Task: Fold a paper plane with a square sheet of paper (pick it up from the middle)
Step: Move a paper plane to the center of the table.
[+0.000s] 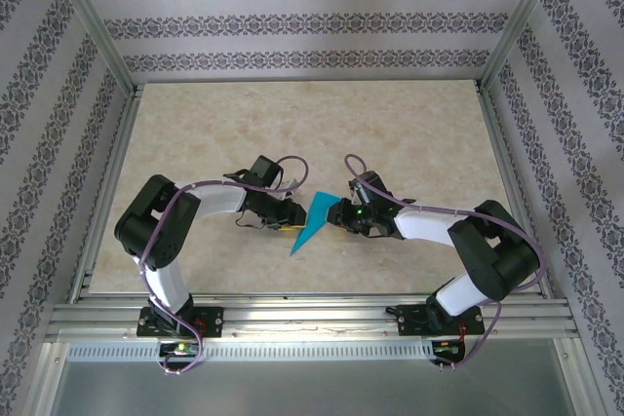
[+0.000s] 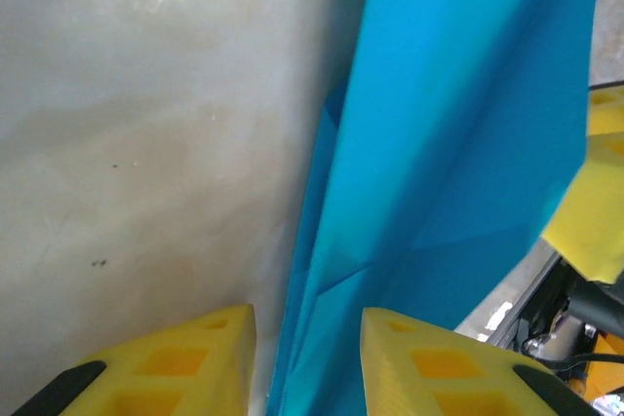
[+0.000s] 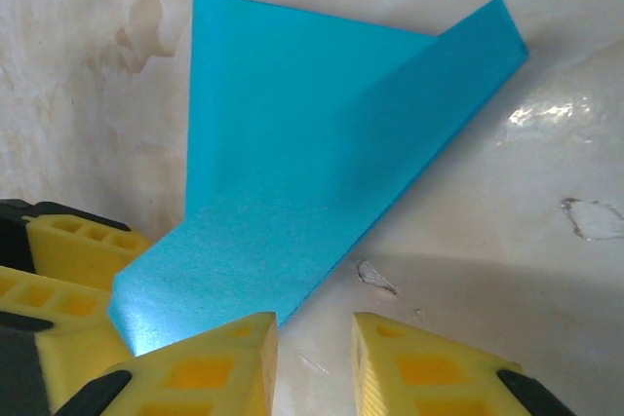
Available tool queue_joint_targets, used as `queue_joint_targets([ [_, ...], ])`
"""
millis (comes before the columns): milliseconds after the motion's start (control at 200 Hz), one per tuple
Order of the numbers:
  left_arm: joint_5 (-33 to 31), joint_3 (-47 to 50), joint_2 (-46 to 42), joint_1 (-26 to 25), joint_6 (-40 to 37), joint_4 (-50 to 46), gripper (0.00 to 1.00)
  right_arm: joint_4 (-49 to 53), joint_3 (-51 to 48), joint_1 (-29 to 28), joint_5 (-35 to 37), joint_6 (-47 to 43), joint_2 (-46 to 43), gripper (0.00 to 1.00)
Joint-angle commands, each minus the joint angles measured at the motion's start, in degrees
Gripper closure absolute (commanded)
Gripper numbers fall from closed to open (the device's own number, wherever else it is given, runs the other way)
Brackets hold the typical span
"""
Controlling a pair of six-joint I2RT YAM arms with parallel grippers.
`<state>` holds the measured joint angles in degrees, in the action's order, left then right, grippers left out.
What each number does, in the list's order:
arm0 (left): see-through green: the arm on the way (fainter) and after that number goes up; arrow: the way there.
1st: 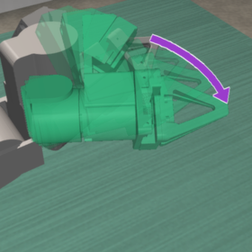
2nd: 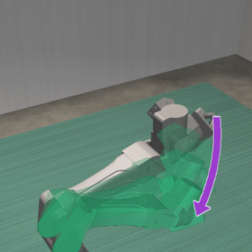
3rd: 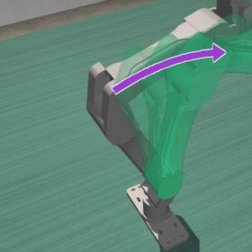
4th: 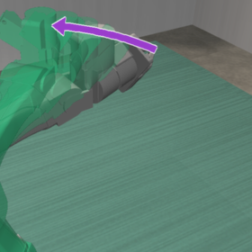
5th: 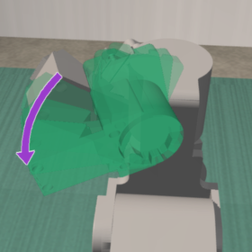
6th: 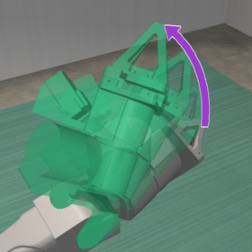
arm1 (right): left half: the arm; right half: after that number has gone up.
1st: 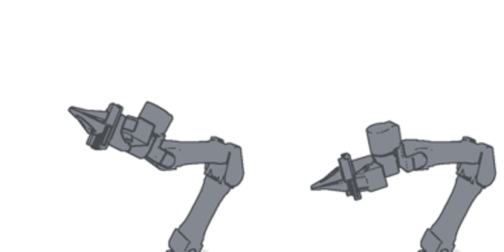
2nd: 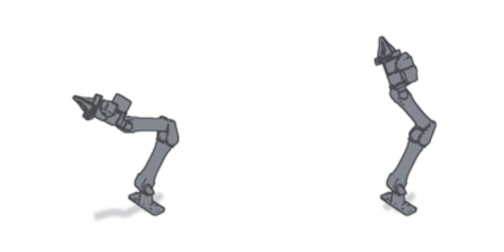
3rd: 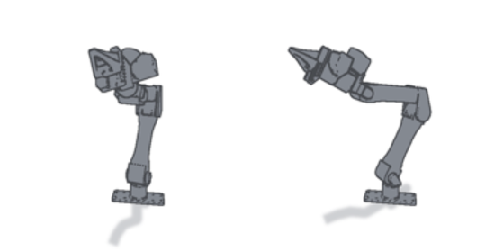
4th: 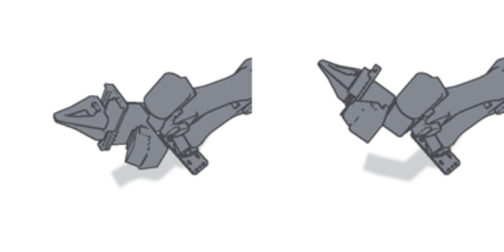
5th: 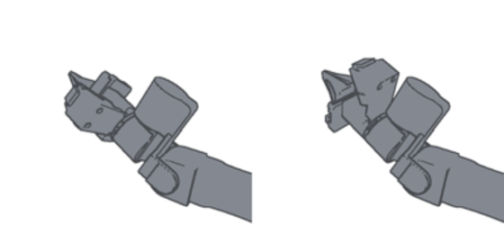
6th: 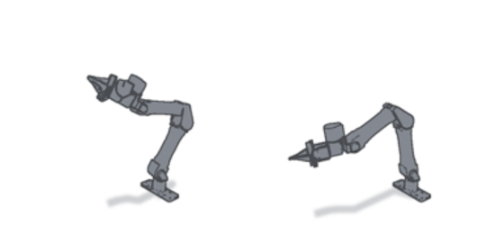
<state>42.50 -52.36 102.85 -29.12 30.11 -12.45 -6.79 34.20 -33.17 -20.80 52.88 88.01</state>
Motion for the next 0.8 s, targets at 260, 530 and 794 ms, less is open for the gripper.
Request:
queue_joint_targets([
  [260,4.96,-4.77,4.29,-0.93,-7.98,-7.85,0.64,-2.5,-0.76,-0.53,0.25,1.48,0.83,0.72],
  [530,3.24,-6.6,4.77,-2.07,-8.78,-7.48,0.7,-3.48,-1.4,-0.76,-0.21,1.88,0.94,0.72],
  [794,4.15,-8.26,6.7,-2.79,-8.6,-6.14,0.73,-4.36,-1.89,-1.01,-0.38,2.26,0.94,0.72],
])
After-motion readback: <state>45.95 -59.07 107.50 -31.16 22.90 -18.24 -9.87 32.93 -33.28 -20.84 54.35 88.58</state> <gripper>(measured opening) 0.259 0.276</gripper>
